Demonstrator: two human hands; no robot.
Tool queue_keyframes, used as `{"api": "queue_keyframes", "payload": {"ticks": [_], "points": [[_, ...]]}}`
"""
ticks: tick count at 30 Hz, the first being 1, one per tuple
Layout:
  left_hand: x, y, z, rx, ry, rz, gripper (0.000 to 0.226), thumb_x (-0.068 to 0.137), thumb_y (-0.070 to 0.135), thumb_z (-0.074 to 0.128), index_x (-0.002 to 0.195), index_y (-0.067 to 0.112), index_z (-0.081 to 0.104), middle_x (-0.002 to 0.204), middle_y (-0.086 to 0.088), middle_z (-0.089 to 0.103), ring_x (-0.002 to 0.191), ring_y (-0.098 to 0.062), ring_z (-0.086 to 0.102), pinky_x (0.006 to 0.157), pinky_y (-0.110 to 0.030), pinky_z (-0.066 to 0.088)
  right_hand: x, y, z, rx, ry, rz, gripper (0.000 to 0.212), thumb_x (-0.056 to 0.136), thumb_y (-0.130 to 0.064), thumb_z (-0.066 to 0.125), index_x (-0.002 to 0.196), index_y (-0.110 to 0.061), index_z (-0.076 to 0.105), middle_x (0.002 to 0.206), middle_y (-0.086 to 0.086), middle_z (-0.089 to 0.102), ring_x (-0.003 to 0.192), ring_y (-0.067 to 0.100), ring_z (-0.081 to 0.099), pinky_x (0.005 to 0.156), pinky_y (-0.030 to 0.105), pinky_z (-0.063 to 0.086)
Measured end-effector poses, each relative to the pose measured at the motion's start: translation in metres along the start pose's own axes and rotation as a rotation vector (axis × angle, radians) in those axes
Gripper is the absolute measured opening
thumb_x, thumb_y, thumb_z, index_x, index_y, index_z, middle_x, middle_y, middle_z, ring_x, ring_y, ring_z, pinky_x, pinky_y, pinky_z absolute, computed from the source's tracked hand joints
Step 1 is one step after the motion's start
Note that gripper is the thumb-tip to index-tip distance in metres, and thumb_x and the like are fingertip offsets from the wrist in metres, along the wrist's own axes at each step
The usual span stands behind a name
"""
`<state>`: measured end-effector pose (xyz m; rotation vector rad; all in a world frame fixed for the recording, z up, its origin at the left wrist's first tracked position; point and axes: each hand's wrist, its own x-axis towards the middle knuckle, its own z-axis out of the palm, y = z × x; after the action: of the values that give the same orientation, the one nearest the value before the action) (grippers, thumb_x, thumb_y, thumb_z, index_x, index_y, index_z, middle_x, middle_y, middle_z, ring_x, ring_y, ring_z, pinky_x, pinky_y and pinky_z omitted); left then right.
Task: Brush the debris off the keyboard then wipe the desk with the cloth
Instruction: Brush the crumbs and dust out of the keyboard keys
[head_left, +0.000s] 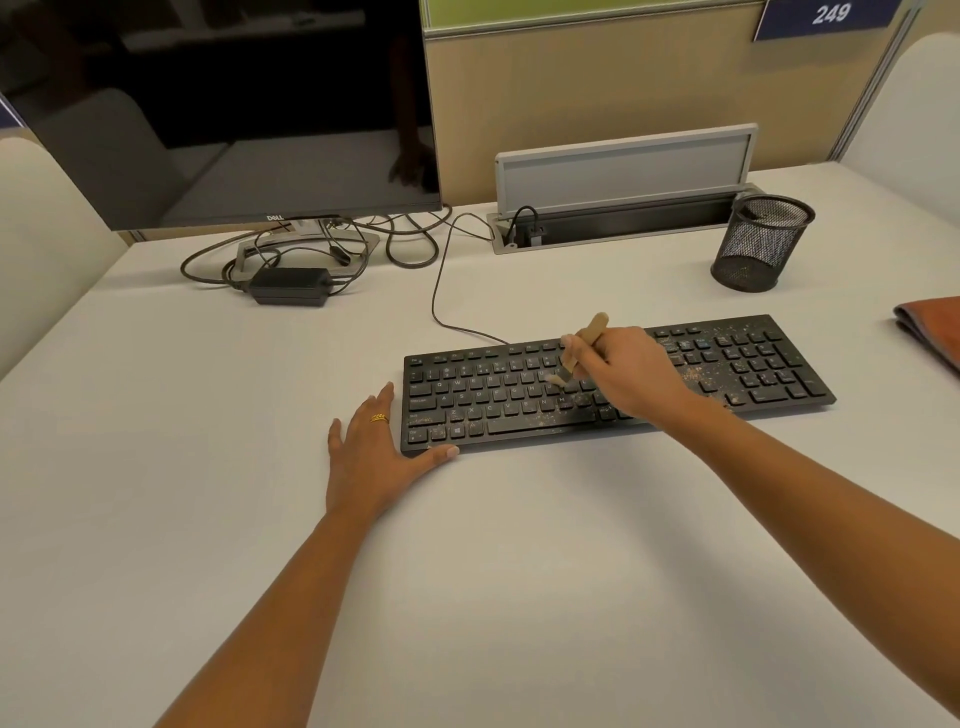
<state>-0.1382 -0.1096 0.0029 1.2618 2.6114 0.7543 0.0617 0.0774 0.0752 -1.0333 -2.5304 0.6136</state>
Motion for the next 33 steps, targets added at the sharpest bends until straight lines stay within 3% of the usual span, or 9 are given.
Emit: {"api": "queue_keyframes", "payload": {"ticks": [4,10,14,18,23,29,31,33], "points": [[-0.001,0.001,0.0,0.004,0.0,0.002,0.111,0.065,0.072,0.064,0.151,0.018,0.018,0.156,0.002,0.026,0.144,-0.011,0.019,0.119,-0.04,-0.003,0.002,-0.002,-0.003,0.056,0.025,0.01,0.042,0.1,-0.037,0.035,0.073,-0.017,0.06,0.068,0.003,0.062,0.061,0.015,0.052,0.063,0.03,0.042],[-0.001,0.001,-0.001,0.008,0.003,-0.001,0.112,0.064,0.073,0.063,0.151,0.019,0.019,0.156,0.002,0.027,0.144,-0.012,0.02,0.119,-0.04,-0.002,-0.002,-0.001,0.003,0.042,0.048,0.025,0.044,0.1,-0.037,0.034,0.072,-0.015,0.061,0.056,-0.013,0.049,0.055,0.003,0.044,0.056,0.029,0.034],[-0.001,0.001,-0.001,0.008,0.004,-0.002,0.111,0.065,0.072,0.064,0.151,0.019,0.019,0.156,0.001,0.027,0.145,-0.013,0.02,0.119,-0.04,-0.002,0.002,-0.007,-0.001,0.043,0.048,0.01,0.045,0.1,-0.036,0.034,0.079,-0.011,0.065,0.065,-0.002,0.059,0.065,0.016,0.056,0.062,0.031,0.043],[-0.001,0.001,-0.002,0.009,-0.002,0.003,0.112,0.063,0.073,0.062,0.151,0.018,0.019,0.156,0.001,0.026,0.145,-0.013,0.02,0.119,-0.041,-0.001,0.004,-0.011,0.005,0.154,0.062,0.015,0.051,0.099,-0.038,0.036,0.079,-0.006,0.069,0.056,-0.008,0.052,0.051,0.006,0.043,0.05,0.023,0.029],[0.0,0.001,-0.001,0.008,-0.009,-0.003,0.116,0.06,0.077,0.059,0.151,0.018,0.019,0.155,0.001,0.029,0.144,-0.013,0.021,0.119,-0.042,0.0,0.001,-0.017,0.018,0.137,0.008,0.011,0.049,0.099,-0.039,0.036,0.083,-0.007,0.07,0.055,-0.012,0.048,0.05,0.003,0.04,0.049,0.022,0.026],[0.0,0.001,0.0,0.006,-0.006,0.002,0.116,0.06,0.076,0.06,0.151,0.018,0.019,0.155,0.001,0.029,0.144,-0.013,0.021,0.119,-0.042,0.0,0.006,-0.023,0.011,0.115,-0.05,-0.017,0.049,0.1,-0.036,0.035,0.078,-0.008,0.069,0.074,0.002,0.068,0.068,0.016,0.06,0.064,0.029,0.044],[0.0,0.001,-0.001,0.006,-0.009,0.004,0.117,0.058,0.078,0.057,0.151,0.018,0.019,0.155,0.001,0.029,0.144,-0.013,0.021,0.119,-0.042,0.0,0.009,-0.024,0.011,0.132,-0.026,-0.013,0.049,0.099,-0.038,0.036,0.071,-0.013,0.066,0.067,-0.004,0.062,0.058,0.009,0.052,0.056,0.024,0.038],[0.0,0.0,-0.001,0.004,-0.013,0.003,0.12,0.055,0.081,0.053,0.151,0.018,0.019,0.155,0.001,0.029,0.144,-0.013,0.021,0.119,-0.042,0.0,0.011,-0.022,0.013,0.132,-0.014,-0.004,0.049,0.099,-0.041,0.036,0.079,-0.011,0.069,0.071,-0.002,0.062,0.055,0.005,0.045,0.052,0.022,0.033]]}}
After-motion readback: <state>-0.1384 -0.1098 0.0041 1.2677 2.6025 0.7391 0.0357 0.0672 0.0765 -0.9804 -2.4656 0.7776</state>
